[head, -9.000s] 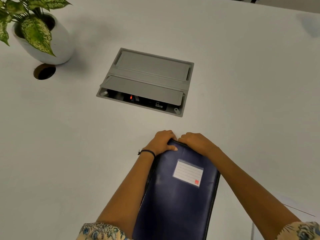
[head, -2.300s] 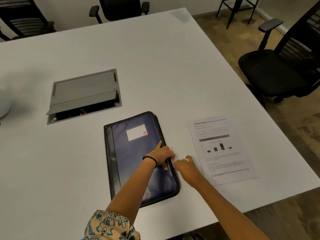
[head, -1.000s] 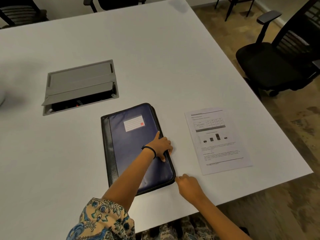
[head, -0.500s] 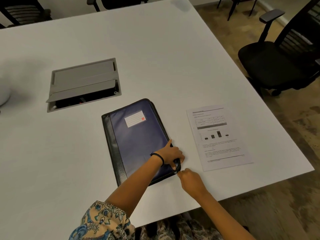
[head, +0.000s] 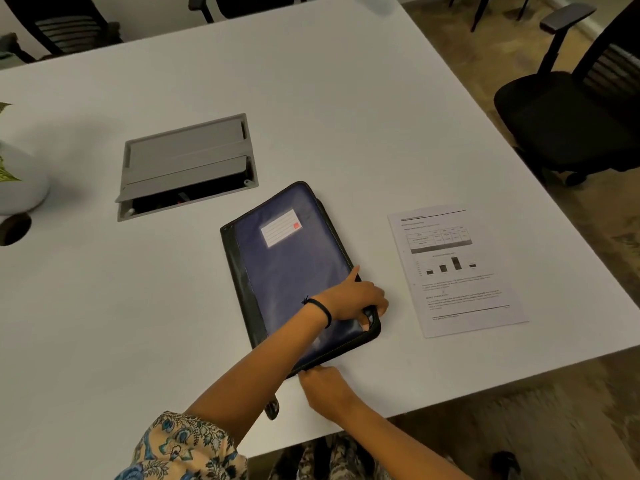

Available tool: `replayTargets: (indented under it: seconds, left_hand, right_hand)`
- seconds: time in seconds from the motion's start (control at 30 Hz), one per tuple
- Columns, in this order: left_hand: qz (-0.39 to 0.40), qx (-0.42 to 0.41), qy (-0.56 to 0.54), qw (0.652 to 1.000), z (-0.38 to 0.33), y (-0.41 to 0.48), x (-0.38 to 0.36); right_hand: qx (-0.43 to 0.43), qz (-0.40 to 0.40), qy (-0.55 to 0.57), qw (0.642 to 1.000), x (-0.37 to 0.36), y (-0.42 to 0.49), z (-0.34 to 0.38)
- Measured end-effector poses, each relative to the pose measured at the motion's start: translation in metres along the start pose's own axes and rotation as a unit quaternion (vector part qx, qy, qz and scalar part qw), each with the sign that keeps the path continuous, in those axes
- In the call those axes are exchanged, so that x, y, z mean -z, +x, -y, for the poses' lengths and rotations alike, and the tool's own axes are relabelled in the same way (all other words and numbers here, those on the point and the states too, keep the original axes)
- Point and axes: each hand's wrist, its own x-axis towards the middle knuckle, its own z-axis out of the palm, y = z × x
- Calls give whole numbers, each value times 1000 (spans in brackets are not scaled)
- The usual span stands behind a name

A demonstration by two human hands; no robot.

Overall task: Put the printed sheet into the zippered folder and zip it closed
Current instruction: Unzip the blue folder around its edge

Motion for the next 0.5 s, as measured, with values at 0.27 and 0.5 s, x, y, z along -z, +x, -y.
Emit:
replayTargets:
  seconds: [0.27,0.5]
  left_hand:
    - [-56,-9,5,998,-3,-23,-1]
    - [-58,-2,41,997,-11,-33,12]
  right_hand:
    - [28,53,23,998,-5,18,41]
    - [-12,46,142,989,7,5,-5]
